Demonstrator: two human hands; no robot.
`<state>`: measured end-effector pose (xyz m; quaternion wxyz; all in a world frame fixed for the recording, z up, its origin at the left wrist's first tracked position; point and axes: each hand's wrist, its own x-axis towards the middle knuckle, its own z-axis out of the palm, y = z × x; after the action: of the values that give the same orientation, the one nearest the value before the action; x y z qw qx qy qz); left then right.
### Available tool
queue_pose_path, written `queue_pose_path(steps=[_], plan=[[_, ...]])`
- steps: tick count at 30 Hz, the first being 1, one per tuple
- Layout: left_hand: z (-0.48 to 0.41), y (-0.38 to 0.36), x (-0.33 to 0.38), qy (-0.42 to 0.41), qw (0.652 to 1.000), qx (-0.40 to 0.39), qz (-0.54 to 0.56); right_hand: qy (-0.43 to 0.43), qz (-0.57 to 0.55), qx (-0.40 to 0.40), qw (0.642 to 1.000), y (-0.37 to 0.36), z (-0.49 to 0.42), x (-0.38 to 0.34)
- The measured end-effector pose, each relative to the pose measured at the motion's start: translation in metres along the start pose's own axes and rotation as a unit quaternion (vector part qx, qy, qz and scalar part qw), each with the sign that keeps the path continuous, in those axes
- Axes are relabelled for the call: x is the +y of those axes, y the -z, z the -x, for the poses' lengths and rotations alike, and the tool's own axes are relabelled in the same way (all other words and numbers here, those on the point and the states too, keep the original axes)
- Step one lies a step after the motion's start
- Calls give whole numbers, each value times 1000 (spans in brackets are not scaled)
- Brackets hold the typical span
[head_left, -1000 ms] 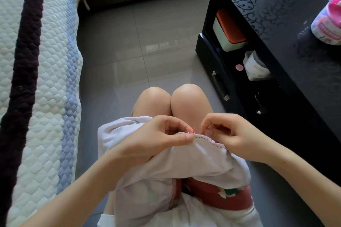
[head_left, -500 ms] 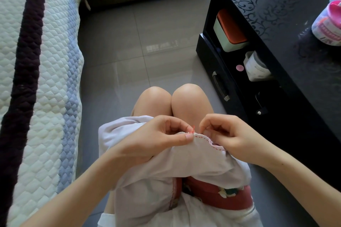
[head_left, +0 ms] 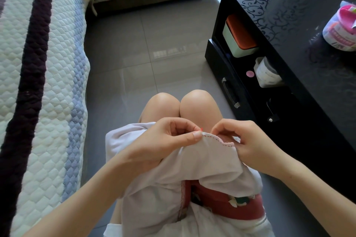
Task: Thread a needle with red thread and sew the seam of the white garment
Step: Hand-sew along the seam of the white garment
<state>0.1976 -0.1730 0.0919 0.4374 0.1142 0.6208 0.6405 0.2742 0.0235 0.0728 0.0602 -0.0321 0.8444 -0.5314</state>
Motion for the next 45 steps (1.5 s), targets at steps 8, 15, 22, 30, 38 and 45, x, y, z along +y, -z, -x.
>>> queue_pose_path(steps=[8, 15, 22, 30, 38, 45], plan=[[-1, -6, 6, -12, 997, 73, -25, -4, -115, 37, 993, -9, -7, -18], [3, -8, 6, -10, 989, 146, 26, 38, -56, 37, 997, -6, -4, -30], [9, -10, 7, -18, 989, 131, 58, 212, 156, 259, 929, -28, -9, -37], [12, -14, 10, -19, 985, 155, 69, 286, 127, 267, 911, -31, -7, -45], [11, -18, 5, -5, 984, 173, 38, 225, -94, 216, 945, -16, 5, -69], [10, -17, 16, -8, 990, 124, 65, 103, -269, 149, 946, 8, 3, -76]])
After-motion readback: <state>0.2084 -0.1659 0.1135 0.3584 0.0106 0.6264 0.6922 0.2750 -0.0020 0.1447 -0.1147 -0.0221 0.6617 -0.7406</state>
